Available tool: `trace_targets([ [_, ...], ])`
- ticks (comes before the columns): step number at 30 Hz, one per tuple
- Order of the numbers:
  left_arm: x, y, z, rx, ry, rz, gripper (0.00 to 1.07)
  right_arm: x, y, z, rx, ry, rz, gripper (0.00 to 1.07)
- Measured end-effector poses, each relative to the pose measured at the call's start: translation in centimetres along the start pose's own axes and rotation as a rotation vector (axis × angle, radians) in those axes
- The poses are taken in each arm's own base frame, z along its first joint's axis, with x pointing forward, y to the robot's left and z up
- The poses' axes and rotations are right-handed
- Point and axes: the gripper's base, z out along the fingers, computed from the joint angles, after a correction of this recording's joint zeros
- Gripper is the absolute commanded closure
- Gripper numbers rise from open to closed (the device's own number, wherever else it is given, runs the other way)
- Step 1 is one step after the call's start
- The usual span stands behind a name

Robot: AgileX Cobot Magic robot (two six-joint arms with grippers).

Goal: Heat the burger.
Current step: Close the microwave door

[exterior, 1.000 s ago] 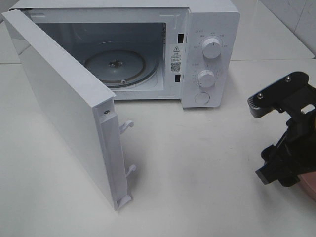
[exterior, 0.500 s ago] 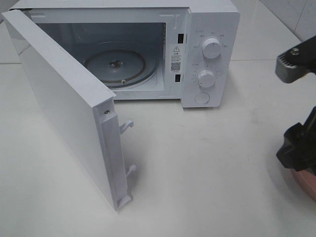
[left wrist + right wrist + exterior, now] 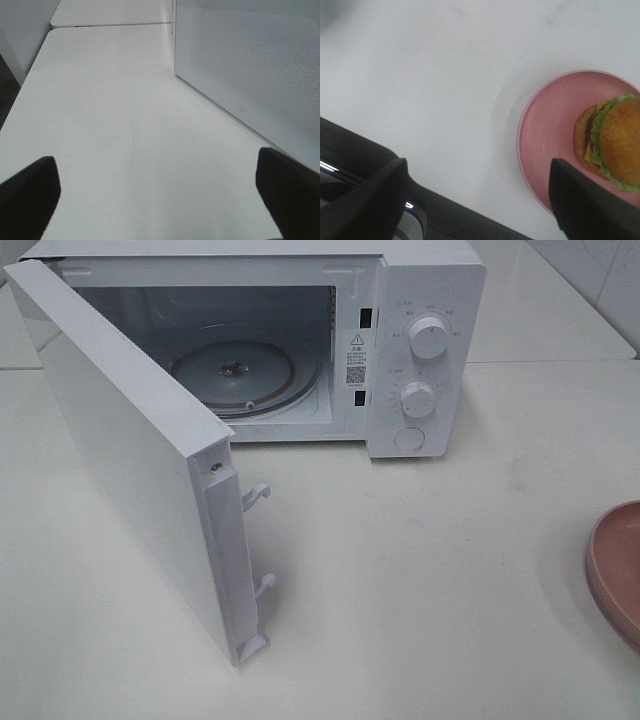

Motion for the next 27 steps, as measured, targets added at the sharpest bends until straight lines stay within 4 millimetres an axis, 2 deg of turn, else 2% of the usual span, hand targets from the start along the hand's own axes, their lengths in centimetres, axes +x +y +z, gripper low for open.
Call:
trace_targets([
  [2, 0.0, 0.0, 0.0, 0.000, 0.000, 0.000, 0.07, 1.0, -0.3, -1.1, -0.011, -0.035, 0.017, 0.31],
  [5, 0.0, 0.0, 0.0, 0.000, 0.000, 0.000, 0.07, 1.5, -0.6, -1.4, -0.007, -0.053, 0.050, 0.31],
  [8, 0.0, 0.0, 0.0, 0.000, 0.000, 0.000, 0.07, 1.8, -0.7, -1.4, -0.001, -0.054, 0.068, 0.31],
  [10, 0.0, 0.0, 0.0, 0.000, 0.000, 0.000, 0.07, 3.6, -1.1, -0.7, 0.019, -0.039, 0.139, 0.31],
  [11, 0.0, 0.0, 0.0, 0.000, 0.000, 0.000, 0.07, 3.6, -1.1, -0.7, 0.019, -0.039, 0.139, 0.31],
  [13, 0.0, 0.0, 0.0, 0.000, 0.000, 0.000, 0.07, 5.0, -1.1, -0.3, 0.022, -0.040, 0.182, 0.31],
  [16, 0.0, 0.0, 0.0, 0.000, 0.000, 0.000, 0.07, 5.5, -1.1, -0.3, 0.022, -0.049, 0.197, 0.31],
  [18, 0.0, 0.0, 0.0, 0.000, 0.000, 0.000, 0.07, 6.9, -1.1, -0.6, 0.037, -0.104, 0.229, 0.31],
  [27, 0.0, 0.0, 0.0, 0.000, 0.000, 0.000, 0.07, 9.0, -0.7, -2.1, 0.077, -0.274, 0.275, 0.31],
])
